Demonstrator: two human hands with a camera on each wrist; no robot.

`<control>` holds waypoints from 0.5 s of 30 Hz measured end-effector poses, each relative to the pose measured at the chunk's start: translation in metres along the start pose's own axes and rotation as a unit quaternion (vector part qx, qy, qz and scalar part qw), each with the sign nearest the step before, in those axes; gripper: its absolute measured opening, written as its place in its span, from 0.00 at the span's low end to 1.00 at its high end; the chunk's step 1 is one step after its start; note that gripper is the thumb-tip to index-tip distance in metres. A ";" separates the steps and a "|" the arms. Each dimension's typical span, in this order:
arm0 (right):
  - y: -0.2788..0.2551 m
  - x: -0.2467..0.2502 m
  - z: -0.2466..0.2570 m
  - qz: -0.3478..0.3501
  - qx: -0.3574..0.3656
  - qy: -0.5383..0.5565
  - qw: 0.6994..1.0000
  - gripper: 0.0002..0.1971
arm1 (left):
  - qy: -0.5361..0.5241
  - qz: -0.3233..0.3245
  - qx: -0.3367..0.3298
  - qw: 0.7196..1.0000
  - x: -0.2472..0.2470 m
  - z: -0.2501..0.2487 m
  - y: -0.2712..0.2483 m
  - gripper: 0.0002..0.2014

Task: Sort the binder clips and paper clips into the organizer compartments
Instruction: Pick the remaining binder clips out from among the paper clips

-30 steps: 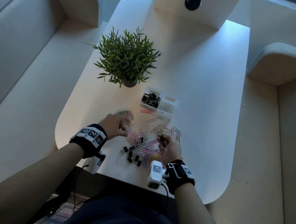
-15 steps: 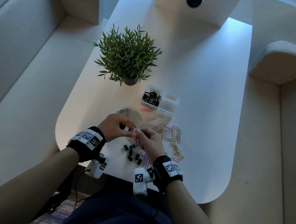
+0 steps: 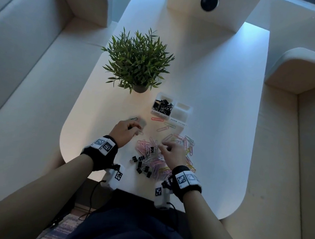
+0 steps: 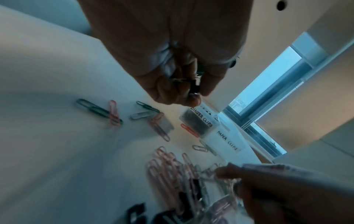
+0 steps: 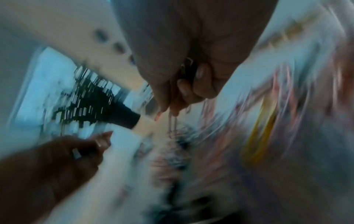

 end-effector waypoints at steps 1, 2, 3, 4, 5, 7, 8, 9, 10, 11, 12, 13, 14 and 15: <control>-0.001 0.003 0.007 -0.004 0.021 -0.064 0.998 0.13 | -0.034 0.004 0.020 0.999 -0.003 -0.001 0.004 0.10; -0.004 0.009 0.014 -0.014 0.040 -0.096 0.995 0.13 | -0.052 0.010 0.039 0.998 -0.006 -0.003 0.008 0.11; -0.006 0.016 0.021 -0.029 0.056 -0.109 0.992 0.10 | -0.055 0.018 0.052 0.997 -0.009 -0.008 0.012 0.11; -0.006 0.021 0.022 -0.037 0.057 -0.115 0.991 0.07 | -0.048 0.024 0.058 0.997 -0.012 -0.015 0.018 0.10; -0.004 0.026 0.023 -0.034 0.048 -0.118 0.991 0.04 | -0.029 0.027 0.052 0.998 -0.013 -0.025 0.025 0.09; 0.004 0.029 0.019 0.006 -0.002 -0.121 0.993 0.03 | 0.083 0.011 0.020 0.996 -0.011 -0.053 0.041 0.06; 0.009 0.031 0.019 0.027 -0.026 -0.112 0.993 0.03 | 0.145 -0.002 0.005 0.989 -0.009 -0.069 0.049 0.07; 0.016 0.034 0.021 0.044 -0.042 -0.095 0.994 0.04 | 0.185 -0.011 -0.007 0.983 -0.008 -0.084 0.057 0.10; 0.023 0.039 0.027 0.053 -0.049 -0.077 0.994 0.05 | 0.208 -0.010 -0.012 0.978 -0.010 -0.094 0.067 0.12; 0.031 0.045 0.036 0.055 -0.046 -0.063 0.995 0.06 | 0.223 -0.005 -0.011 0.975 -0.011 -0.102 0.076 0.14; 0.039 0.052 0.046 0.049 -0.039 -0.053 0.997 0.06 | 0.233 0.003 -0.007 0.972 -0.014 -0.107 0.085 0.15; 0.047 0.058 0.057 0.038 -0.027 -0.041 0.998 0.07 | 0.241 0.014 -0.002 0.970 -0.016 -0.110 0.092 0.17; 0.055 0.065 0.067 0.025 -0.015 -0.031 0.999 0.08 | 0.249 0.029 0.002 0.968 -0.019 -0.111 0.098 0.19; 0.062 0.071 0.078 0.010 -0.001 -0.026 1.000 0.08 | 0.255 0.044 0.005 0.966 -0.023 -0.112 0.103 0.21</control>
Point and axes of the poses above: each hand's wrist, its own y-axis towards the middle knuckle, its own x-axis out of the back of the hand, z = x × y, the point moved 10 cm from there along y, towards the middle knuckle, and after that the axes turned 7 degrees about z, right-handed, at the moved point
